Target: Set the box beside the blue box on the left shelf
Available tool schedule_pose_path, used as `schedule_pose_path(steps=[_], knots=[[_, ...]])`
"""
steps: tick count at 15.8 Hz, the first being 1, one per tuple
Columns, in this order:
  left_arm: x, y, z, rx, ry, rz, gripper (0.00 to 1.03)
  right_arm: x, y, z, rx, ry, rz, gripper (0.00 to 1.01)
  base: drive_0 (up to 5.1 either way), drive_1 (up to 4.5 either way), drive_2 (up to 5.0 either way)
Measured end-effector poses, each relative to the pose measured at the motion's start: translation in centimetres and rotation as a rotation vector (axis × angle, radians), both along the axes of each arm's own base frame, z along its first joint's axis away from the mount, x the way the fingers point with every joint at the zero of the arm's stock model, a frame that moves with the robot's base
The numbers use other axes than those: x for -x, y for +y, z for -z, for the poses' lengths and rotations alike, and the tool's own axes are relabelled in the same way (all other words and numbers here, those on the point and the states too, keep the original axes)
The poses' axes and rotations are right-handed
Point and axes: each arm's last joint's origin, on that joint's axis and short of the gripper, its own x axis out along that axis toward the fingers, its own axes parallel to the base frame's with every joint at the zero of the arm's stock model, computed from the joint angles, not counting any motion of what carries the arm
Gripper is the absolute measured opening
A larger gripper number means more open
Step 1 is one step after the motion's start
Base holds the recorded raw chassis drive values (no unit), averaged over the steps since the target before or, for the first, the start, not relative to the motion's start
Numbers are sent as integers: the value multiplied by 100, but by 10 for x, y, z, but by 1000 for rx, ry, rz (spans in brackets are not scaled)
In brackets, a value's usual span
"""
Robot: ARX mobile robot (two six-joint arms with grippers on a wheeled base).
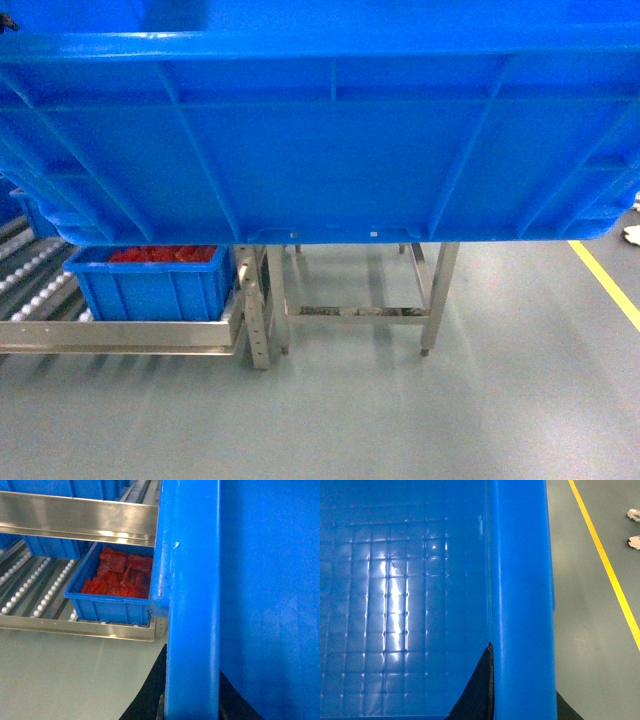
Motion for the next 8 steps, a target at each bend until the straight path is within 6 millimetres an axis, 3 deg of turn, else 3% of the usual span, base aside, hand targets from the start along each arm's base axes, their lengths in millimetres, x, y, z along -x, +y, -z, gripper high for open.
schedule_pose_path(steps=[8], knots=[[0,0,0,-1,-1,-1,8,0,0,0,0,1,0,8,-487,146,336]])
